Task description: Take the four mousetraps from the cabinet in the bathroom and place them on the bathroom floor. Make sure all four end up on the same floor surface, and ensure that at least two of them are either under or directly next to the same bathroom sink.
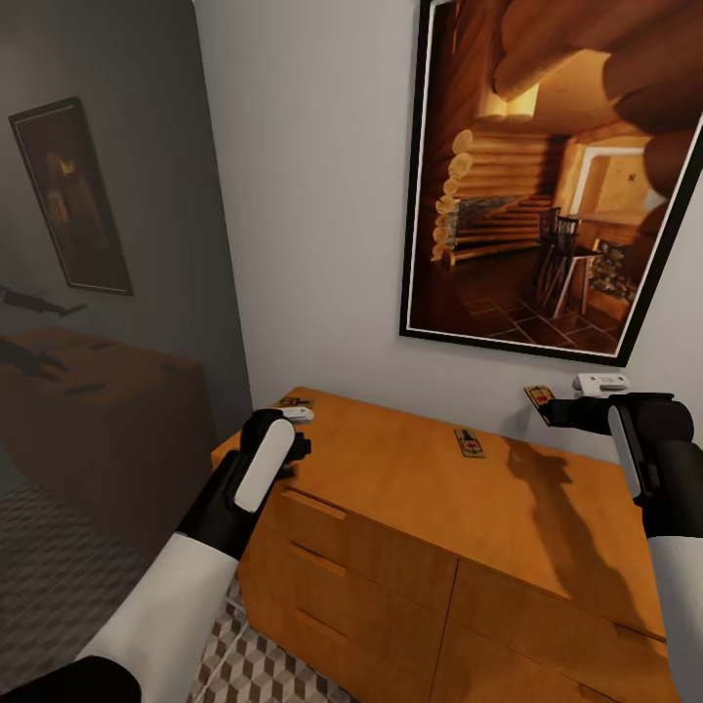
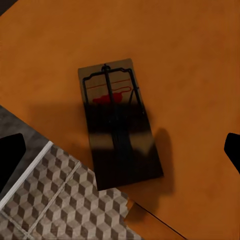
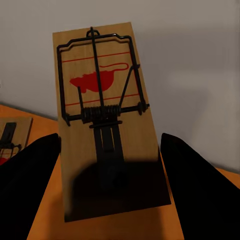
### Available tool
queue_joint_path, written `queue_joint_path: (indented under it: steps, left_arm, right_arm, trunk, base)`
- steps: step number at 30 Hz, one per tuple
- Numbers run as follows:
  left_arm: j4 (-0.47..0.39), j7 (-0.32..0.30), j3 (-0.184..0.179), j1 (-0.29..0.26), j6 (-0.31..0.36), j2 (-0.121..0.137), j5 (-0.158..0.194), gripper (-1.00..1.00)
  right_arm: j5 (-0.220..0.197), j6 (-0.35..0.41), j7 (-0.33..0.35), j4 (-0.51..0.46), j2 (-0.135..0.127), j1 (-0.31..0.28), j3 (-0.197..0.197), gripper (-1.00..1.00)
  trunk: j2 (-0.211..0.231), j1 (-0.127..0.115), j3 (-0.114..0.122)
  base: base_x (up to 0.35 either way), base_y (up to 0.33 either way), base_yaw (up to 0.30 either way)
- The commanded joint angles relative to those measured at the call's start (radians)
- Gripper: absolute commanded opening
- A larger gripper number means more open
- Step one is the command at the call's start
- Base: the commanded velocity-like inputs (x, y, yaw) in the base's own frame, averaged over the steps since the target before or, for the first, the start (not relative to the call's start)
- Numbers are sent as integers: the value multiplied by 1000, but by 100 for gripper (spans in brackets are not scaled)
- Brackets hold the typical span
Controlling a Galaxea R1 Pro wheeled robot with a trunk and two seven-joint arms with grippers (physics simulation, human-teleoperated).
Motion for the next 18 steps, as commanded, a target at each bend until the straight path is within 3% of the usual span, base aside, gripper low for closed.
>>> queue_joint_path:
  steps: [1,9,18]
  left_arm:
    - [4,10,-1,-3,2,0,10,100]
    - [74,8,-1,-34,2,-1,13,100]
    - [85,7,-1,-41,2,-2,12,100]
  right_arm:
    - [7,4,8,-1,0,-1,-1,-100]
    - [8,4,8,-1,-3,-1,-1,-100]
    - [8,4,8,-1,-3,-1,0,-100]
  trunk:
    - [-1,0,-1]
    - [-1,0,-1]
    - [-1,0,-1]
  base:
    - [0,0,0]
    - [0,0,0]
    - [0,0,0]
